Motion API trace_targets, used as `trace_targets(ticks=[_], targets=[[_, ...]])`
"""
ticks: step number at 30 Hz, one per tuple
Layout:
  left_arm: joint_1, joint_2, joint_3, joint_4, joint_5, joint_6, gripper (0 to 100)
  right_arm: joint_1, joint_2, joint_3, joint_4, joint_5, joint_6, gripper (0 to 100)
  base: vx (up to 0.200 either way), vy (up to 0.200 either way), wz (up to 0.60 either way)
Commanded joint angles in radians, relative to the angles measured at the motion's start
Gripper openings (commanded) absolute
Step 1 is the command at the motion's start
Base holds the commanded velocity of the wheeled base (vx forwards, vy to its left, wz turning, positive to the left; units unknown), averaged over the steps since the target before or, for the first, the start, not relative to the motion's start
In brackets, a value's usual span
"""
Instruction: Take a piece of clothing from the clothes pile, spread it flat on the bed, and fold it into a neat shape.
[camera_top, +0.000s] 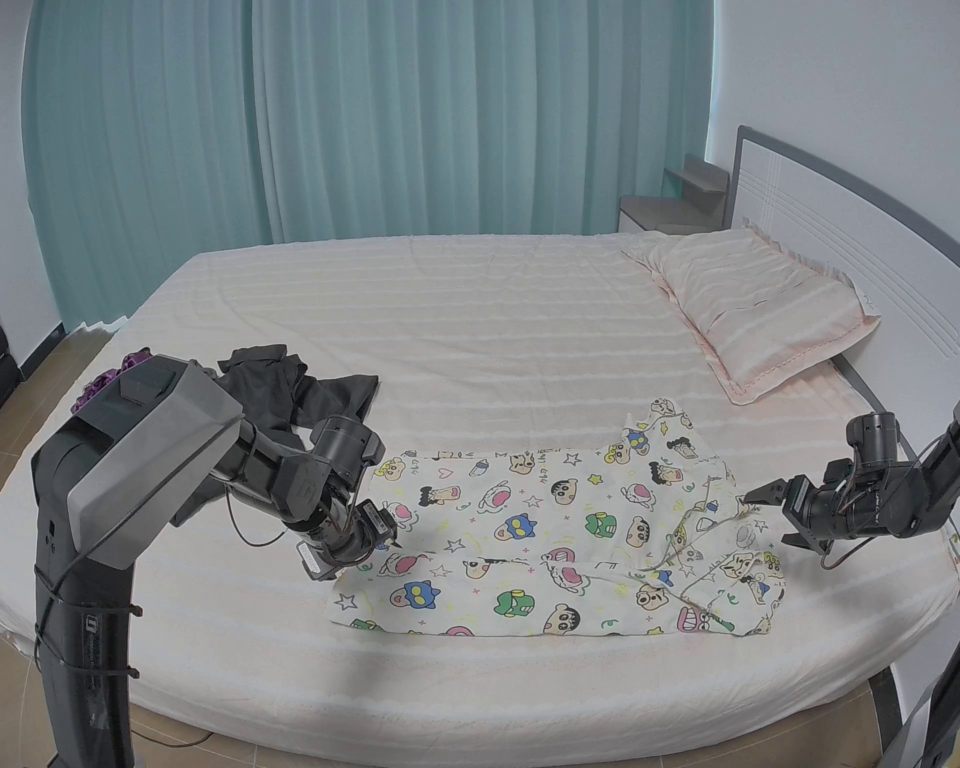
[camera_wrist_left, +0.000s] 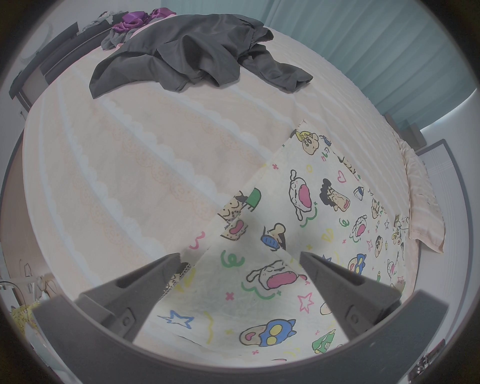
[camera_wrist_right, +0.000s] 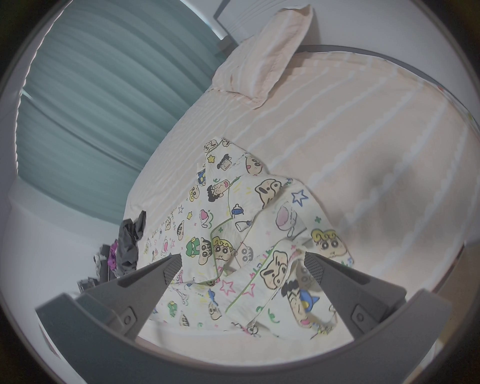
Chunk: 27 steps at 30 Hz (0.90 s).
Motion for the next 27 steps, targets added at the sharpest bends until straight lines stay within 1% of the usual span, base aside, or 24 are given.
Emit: trace_targets(ticks=[1, 2, 4, 5, 6, 7, 10, 12, 14, 15, 16, 17, 19, 20, 23, 24, 27], targets=[[0.030, -0.027, 0.012, 0.008, -0.011, -0.006, 100, 0.025, -0.114, 0.076, -0.004, -0.027, 0.109, 100, 0.000, 0.000, 0.00], [0.050, -0.049, 0.029, 0.014, -0.022, -0.012, 100, 0.056, -0.128, 0.093, -0.016, -0.058, 0.185, 100, 0.000, 0.000, 0.00], [0.070, -0.073, 0.054, 0.014, -0.065, -0.017, 100, 0.093, -0.132, 0.108, -0.045, -0.108, 0.293, 100, 0.000, 0.000, 0.00], [0.089, -0.102, 0.078, 0.016, -0.111, -0.022, 100, 0.117, -0.126, 0.120, -0.070, -0.150, 0.359, 100, 0.000, 0.000, 0.00], [0.097, -0.116, 0.089, 0.016, -0.128, -0.023, 100, 0.131, -0.123, 0.126, -0.079, -0.165, 0.377, 100, 0.000, 0.000, 0.00], [0.119, -0.154, 0.126, 0.008, -0.175, -0.034, 100, 0.163, -0.112, 0.143, -0.105, -0.206, 0.418, 100, 0.000, 0.000, 0.00], [0.163, -0.246, 0.218, -0.004, -0.268, -0.043, 100, 0.203, -0.054, 0.171, -0.182, -0.286, 0.441, 100, 0.000, 0.000, 0.00], [0.178, -0.296, 0.279, -0.026, -0.320, -0.051, 100, 0.215, -0.025, 0.178, -0.215, -0.325, 0.445, 100, 0.000, 0.000, 0.00], [0.186, -0.355, 0.368, -0.089, -0.404, -0.072, 100, 0.231, 0.018, 0.195, -0.251, -0.374, 0.445, 100, 0.000, 0.000, 0.00], [0.185, -0.391, 0.431, -0.146, -0.445, -0.087, 100, 0.240, 0.041, 0.203, -0.277, -0.401, 0.448, 100, 0.000, 0.000, 0.00], [0.183, -0.401, 0.457, -0.170, -0.456, -0.092, 100, 0.243, 0.052, 0.206, -0.287, -0.409, 0.451, 100, 0.000, 0.000, 0.00], [0.178, -0.415, 0.503, -0.225, -0.468, -0.098, 100, 0.248, 0.073, 0.209, -0.309, -0.424, 0.463, 100, 0.000, 0.000, 0.00], [0.177, -0.424, 0.541, -0.281, -0.475, -0.104, 100, 0.252, 0.093, 0.209, -0.332, -0.437, 0.477, 100, 0.000, 0.000, 0.00], [0.166, -0.426, 0.578, -0.351, -0.478, -0.132, 100, 0.254, 0.112, 0.214, -0.360, -0.456, 0.484, 100, 0.000, 0.000, 0.00], [0.129, -0.417, 0.624, -0.465, -0.478, -0.184, 100, 0.255, 0.142, 0.226, -0.390, -0.489, 0.484, 100, 0.000, 0.000, 0.00], [0.114, -0.418, 0.641, -0.492, -0.475, -0.187, 100, 0.255, 0.152, 0.229, -0.402, -0.496, 0.484, 100, 0.000, 0.000, 0.00], [0.102, -0.417, 0.658, -0.523, -0.475, -0.189, 100, 0.255, 0.181, 0.228, -0.425, -0.501, 0.484, 100, 0.000, 0.000, 0.00]])
